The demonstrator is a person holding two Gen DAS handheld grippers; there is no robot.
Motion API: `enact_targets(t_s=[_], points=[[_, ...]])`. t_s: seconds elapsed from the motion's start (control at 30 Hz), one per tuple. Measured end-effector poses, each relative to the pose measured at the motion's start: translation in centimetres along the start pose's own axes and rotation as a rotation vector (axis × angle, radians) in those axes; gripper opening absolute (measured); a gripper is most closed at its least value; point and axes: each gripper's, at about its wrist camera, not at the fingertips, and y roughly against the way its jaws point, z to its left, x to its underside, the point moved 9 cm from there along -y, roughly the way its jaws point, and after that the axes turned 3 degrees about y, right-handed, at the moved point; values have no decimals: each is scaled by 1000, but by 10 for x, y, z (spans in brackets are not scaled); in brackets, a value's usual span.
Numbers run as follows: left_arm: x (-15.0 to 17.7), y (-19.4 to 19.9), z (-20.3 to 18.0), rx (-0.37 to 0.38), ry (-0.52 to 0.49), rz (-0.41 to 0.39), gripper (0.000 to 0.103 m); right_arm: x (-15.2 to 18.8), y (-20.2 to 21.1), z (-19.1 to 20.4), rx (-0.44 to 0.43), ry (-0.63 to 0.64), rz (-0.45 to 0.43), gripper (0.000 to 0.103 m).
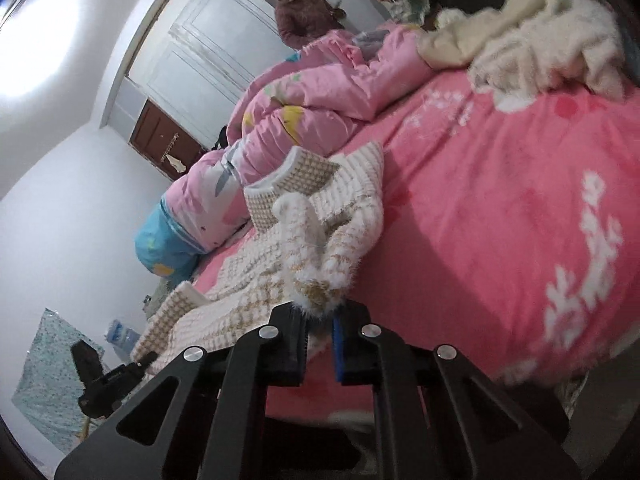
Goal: Fold large clothes
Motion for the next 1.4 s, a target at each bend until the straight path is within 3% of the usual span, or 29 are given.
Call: enact_targets(t_s=[0.1, 0.13, 0.2, 0.23, 0.27, 0.4, 0.47, 0.57, 0.77, 0.8, 0.87, 0.9, 0.93, 0.97, 1.0, 1.23, 1.4], points=[[33, -28, 33, 4, 88, 117, 16, 26, -25, -38, -3, -105, 122, 14], [48, -46, 49, -5, 131, 190, 19, 32, -33, -48, 15, -123, 163, 22], [64, -64, 63, -14, 187, 279, 22, 46, -44, -76, 181, -115, 265, 38], [64, -64, 64, -5, 195, 282, 23, 48, -42, -80, 249, -81, 294, 44], [62, -59, 64, 8, 189, 269, 24, 45, -37, -75, 255, -47, 285, 45], [38, -29, 65, -16, 124, 150, 35, 19, -7, -51, 343, 103, 184, 56], [24, -19, 61, -15, 88, 93, 38, 3, -3, -34, 370, 191, 136, 56], [4, -26, 47, -37, 19, 66, 38, -12, -29, -8, 344, 304, 129, 56], [-31, -94, 25, -132, -127, 95, 38, -25, -107, 10, 375, 478, 179, 56], [-34, -104, 24, -154, -153, 96, 38, -27, -117, 10, 379, 492, 186, 56], [-39, -117, 24, -190, -191, 94, 37, -28, -136, 7, 389, 515, 204, 46], [-40, -121, 24, -200, -203, 96, 33, -26, -139, 6, 391, 521, 213, 28], [-41, -125, 23, -205, -221, 94, 21, -25, -142, 7, 387, 528, 217, 22], [-41, -126, 21, -205, -238, 90, 16, -25, -142, 10, 375, 534, 208, 12], [-42, -125, 18, -201, -252, 82, 8, -25, -139, 11, 373, 538, 196, 9], [-79, -105, -15, -185, -330, -50, 7, -54, -124, 20, 371, 493, 70, 8], [-67, -160, 10, -222, -318, 77, 8, -34, -164, -23, 366, 396, 174, 8]])
